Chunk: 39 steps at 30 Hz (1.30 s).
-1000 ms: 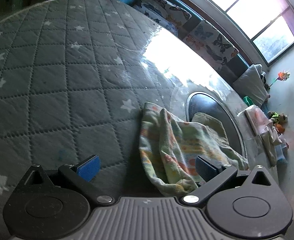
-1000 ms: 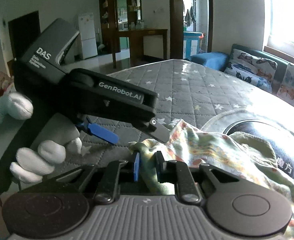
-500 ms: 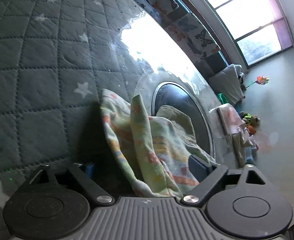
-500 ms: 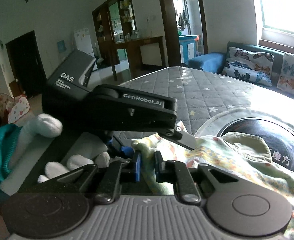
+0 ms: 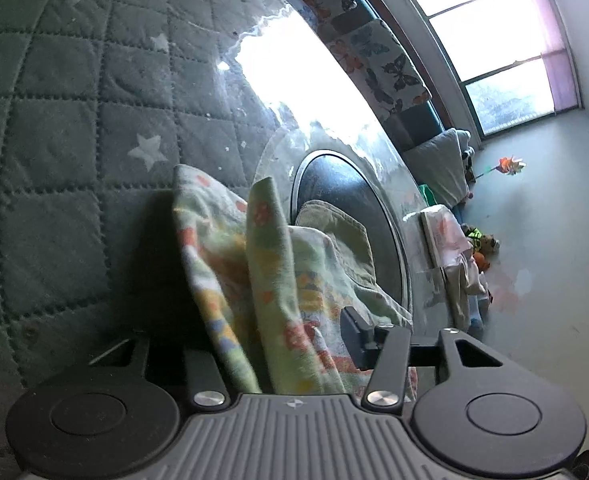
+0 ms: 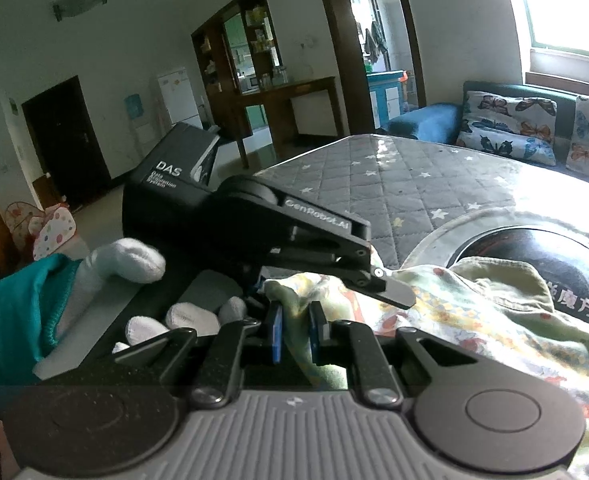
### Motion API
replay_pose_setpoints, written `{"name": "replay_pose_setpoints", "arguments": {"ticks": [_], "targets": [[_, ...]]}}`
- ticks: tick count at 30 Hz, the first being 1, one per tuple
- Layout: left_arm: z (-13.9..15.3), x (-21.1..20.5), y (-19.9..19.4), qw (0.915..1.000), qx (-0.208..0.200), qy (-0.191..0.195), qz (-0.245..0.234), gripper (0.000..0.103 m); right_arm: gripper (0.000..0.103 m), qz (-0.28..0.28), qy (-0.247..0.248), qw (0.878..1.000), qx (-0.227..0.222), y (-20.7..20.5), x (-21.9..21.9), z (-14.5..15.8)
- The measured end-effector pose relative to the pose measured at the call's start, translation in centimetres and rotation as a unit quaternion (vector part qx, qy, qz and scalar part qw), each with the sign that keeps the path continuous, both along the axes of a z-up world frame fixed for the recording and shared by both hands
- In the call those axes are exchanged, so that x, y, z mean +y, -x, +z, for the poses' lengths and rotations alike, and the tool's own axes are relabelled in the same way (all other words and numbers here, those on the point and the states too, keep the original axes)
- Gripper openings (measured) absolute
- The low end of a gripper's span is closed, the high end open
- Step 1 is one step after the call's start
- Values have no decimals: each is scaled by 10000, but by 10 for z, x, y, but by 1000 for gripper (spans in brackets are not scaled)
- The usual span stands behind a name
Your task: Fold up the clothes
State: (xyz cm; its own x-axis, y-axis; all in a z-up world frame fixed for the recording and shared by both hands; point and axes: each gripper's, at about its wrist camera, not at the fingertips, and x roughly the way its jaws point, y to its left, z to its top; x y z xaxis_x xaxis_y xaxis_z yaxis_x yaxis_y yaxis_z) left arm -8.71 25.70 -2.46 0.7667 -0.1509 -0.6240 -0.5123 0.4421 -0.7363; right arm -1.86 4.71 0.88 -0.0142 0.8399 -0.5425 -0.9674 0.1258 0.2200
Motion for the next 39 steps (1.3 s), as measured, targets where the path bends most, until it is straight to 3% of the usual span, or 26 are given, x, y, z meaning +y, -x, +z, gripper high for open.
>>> {"name": "replay_pose_setpoints", "arguments": {"ticks": [3, 6, 13, 18, 29, 39], "targets": [[-1, -3, -4, 9997, 117, -179, -99, 25, 14, 25, 12, 10000, 11, -1, -1, -2], [-4, -3, -2, 9996, 116, -225, -127, 18, 18, 37, 11, 10000, -2, -3, -4, -1], [-3, -8, -2, 9988, 137, -421, -192, 17, 33, -315, 45, 9995, -4, -19, -25, -2], [-1, -11, -4, 9978, 171, -575, -266, 18, 34, -971, 104, 9952, -24, -53, -52, -6], [1, -15, -7, 9954, 255, -834, -390, 18, 38, -2732, 490, 9607, 112, -147, -110, -39], [5, -17, -12, 9926, 342, -1065, -482, 18, 38, -2988, 473, 9523, 405, -183, -111, -57]]}}
